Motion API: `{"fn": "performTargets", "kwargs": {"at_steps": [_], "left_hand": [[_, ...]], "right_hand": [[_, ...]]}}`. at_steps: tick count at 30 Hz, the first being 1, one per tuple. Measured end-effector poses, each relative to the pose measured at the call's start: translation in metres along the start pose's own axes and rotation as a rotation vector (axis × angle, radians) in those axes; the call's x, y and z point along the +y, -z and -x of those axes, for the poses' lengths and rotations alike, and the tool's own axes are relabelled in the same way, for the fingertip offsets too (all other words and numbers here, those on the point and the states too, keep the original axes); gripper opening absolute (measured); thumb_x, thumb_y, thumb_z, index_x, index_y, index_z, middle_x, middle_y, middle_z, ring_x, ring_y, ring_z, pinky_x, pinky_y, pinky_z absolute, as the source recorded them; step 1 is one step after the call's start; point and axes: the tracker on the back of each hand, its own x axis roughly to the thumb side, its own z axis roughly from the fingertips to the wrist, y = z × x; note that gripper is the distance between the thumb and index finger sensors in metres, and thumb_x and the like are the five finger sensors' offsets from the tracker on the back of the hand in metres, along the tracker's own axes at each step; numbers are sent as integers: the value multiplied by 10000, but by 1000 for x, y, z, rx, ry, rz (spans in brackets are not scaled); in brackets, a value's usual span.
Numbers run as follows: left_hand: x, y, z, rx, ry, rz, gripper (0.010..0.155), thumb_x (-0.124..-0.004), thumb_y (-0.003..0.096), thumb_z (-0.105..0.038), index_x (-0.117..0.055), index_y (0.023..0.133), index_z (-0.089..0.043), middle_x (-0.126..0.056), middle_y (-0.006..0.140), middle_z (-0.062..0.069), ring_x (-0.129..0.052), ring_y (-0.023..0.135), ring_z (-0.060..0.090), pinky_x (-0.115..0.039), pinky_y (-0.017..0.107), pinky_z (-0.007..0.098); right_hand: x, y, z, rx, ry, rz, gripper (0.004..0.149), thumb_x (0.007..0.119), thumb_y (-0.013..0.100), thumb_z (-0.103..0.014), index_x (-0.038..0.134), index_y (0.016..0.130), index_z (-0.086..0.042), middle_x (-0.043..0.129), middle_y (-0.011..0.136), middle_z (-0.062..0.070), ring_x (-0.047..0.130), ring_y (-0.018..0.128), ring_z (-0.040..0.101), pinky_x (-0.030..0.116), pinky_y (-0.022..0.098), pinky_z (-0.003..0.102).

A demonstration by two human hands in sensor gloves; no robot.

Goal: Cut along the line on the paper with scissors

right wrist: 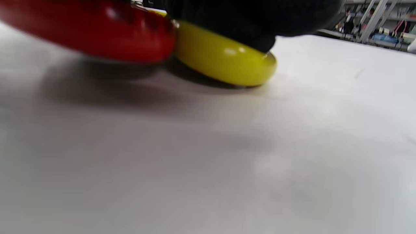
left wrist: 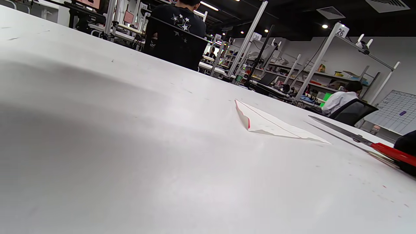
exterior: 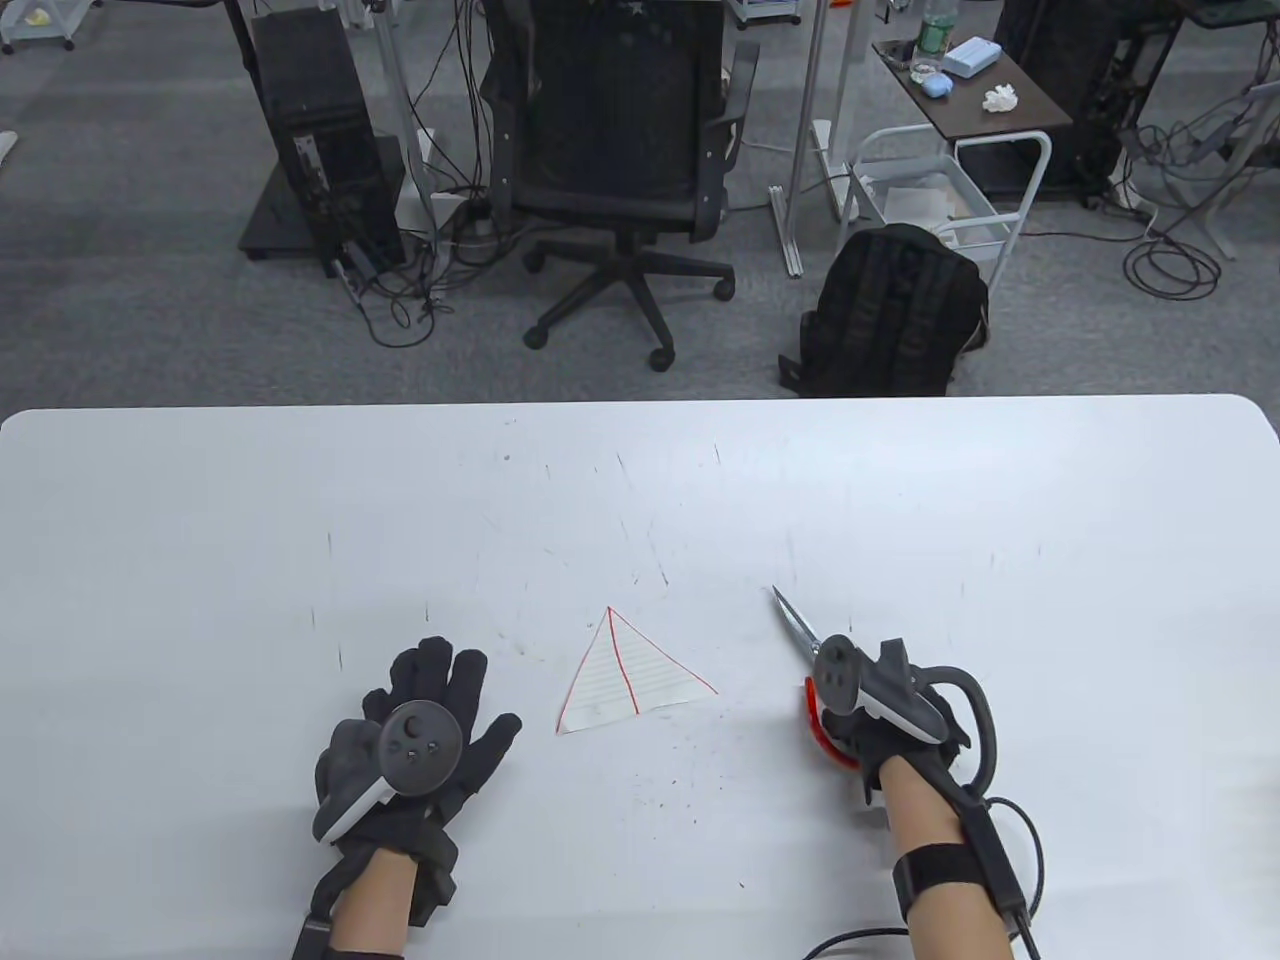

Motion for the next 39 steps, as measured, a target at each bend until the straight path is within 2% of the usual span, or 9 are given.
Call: {"fn": "performTargets", "kwargs": {"at_steps": [4, 11, 15, 17, 22, 24, 28, 33, 39], "left_hand": [[1, 0, 1, 5, -19, 2, 809, -453, 618, -633, -264, 1234, -143, -69, 1236, 191, -92, 1139, 477, -214, 759, 758], [4, -1, 1, 9, -30, -20, 816, -456, 618, -632, -304, 1232, -116, -61, 1231, 194, -83, 1133, 481, -215, 757, 758], [-3, 6, -7, 17, 17, 49, 807, -459, 624, -633, -399, 1207, -78, -84, 1228, 218, -107, 1124, 500, -234, 748, 760], [-9, 13, -17, 24, 42, 94, 812, -469, 622, -642, -410, 1195, -70, -80, 1223, 228, -109, 1118, 516, -253, 754, 752], [-32, 37, -70, -21, 127, 247, 799, -549, 615, -624, -375, 1172, -78, -75, 1209, 257, -289, 1117, 566, -511, 802, 566], [-37, 54, -84, 77, 258, 323, 807, -559, 620, -606, -259, 1182, -110, -84, 1196, 277, -452, 1116, 509, -623, 775, 470], [-46, 81, -89, 313, 413, 341, 848, -602, 616, -550, -163, 1174, -85, -477, 1137, 226, -694, 965, 301, -765, 597, 294], [-47, 97, -88, 407, 416, 326, 739, -679, 557, -525, -542, 1076, -18, -775, 851, 43, -938, 550, 38, -859, 333, 135], [-46, 101, -80, 443, 292, 373, 594, -702, 568, -447, -549, 1037, -117, -759, 792, -41, -900, 527, 36, -841, 359, 181]], "right_hand": [[1, -8, 10, 16, 77, -46, 613, 777, 535, -406, 531, 943, -20, 694, 840, 171, 794, 633, 284, 703, 536, 457], [-23, -38, 41, -9, 101, 123, 600, 789, 531, -354, 578, 976, -11, 778, 868, 202, 935, 671, 259, 768, 533, 449], [-33, -56, 66, -19, 329, 114, 611, 743, 562, -334, 535, 967, 74, 788, 832, 243, 964, 636, 262, 802, 481, 418], [-31, -63, 75, -40, 500, 86, 566, 728, 584, -298, 458, 949, 41, 693, 824, 230, 854, 537, 265, 635, 442, 498], [-19, -68, 79, -160, 621, 258, 548, 721, 575, -356, 503, 929, 1, 751, 778, 172, 884, 473, 194, 653, 398, 456], [-21, -66, 76, -181, 687, 250, 548, 716, 581, -359, 501, 934, 0, 745, 783, 178, 881, 479, 197, 650, 402, 455], [-23, -68, 71, -211, 719, 272, 553, 717, 579, -368, 507, 937, -2, 748, 786, 177, 886, 486, 197, 662, 406, 449], [-26, -69, 72, -225, 744, 297, 555, 717, 580, -372, 510, 940, -4, 750, 788, 177, 889, 492, 198, 671, 412, 442], [-26, -70, 72, -229, 719, 295, 559, 722, 575, -374, 517, 939, -3, 753, 787, 182, 892, 494, 202, 676, 411, 443]]}}
